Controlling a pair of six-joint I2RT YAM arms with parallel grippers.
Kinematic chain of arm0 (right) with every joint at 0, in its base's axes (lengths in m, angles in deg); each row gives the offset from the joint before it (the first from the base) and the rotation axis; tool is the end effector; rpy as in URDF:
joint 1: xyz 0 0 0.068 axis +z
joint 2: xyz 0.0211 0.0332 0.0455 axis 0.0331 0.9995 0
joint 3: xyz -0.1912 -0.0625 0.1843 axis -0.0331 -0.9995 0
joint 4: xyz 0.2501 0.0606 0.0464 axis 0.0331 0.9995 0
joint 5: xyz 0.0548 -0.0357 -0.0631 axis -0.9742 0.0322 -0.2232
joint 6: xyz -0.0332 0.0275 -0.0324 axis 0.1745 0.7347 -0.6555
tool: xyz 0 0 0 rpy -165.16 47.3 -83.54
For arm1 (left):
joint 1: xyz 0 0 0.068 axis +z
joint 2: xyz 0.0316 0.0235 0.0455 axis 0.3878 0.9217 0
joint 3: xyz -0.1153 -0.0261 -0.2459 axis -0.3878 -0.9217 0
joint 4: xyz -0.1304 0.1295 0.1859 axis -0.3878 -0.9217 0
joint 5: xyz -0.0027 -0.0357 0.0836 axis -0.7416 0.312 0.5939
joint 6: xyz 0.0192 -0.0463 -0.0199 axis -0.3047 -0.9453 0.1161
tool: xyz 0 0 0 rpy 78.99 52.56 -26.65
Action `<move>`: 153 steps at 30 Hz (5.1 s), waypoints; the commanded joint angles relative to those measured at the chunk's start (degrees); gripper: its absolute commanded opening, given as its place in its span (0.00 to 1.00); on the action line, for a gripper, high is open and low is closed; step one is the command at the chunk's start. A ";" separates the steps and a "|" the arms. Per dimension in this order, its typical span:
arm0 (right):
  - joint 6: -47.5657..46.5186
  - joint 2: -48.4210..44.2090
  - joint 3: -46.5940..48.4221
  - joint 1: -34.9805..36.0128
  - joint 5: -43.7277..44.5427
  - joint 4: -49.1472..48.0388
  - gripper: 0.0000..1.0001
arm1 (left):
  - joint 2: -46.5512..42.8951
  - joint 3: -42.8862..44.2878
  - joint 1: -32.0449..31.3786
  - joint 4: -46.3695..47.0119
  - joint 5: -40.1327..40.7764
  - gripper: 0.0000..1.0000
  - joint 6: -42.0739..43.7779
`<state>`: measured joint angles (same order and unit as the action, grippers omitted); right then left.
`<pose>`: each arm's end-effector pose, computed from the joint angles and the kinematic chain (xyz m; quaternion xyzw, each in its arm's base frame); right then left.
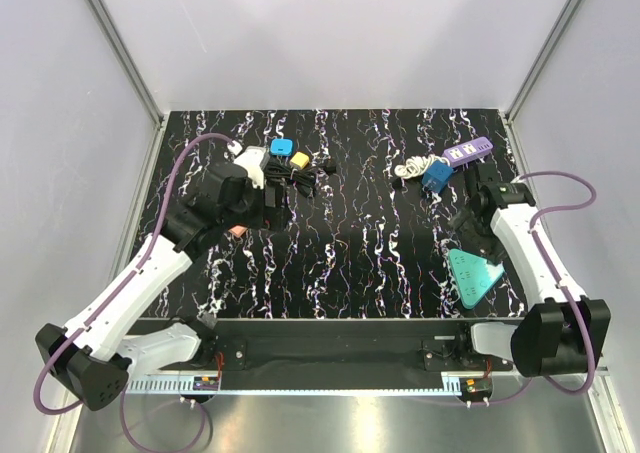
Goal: Insert the plug
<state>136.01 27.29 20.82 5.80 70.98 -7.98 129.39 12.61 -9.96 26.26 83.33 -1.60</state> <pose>0.2151 0.0006 0.2787 0.4030 0.8846 -0.1226 0.2000 0.1866 -0.1190 0.3464 0.1092 0.8880 -0.1798 0.4089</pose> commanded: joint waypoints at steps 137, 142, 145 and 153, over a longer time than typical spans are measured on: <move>-19.41 -12.22 -0.86 17.98 -67.91 -47.28 1.00 | 1.48 -2.69 -5.19 32.61 -30.31 0.00 -9.57; -18.36 -8.02 7.39 17.98 -59.73 -34.99 0.98 | -0.99 -2.25 -10.71 25.39 -14.22 0.00 0.54; -20.37 -3.28 13.01 18.68 -55.86 -28.13 0.95 | -0.29 -1.37 -15.02 23.72 -7.01 0.00 3.10; -28.90 4.21 23.67 23.86 -51.55 -16.68 0.94 | 3.05 1.35 -23.30 20.37 5.84 0.00 6.97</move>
<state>111.86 31.02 40.16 27.54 16.74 -31.41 132.38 10.31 -32.36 44.86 81.54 2.29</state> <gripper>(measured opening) 0.940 0.646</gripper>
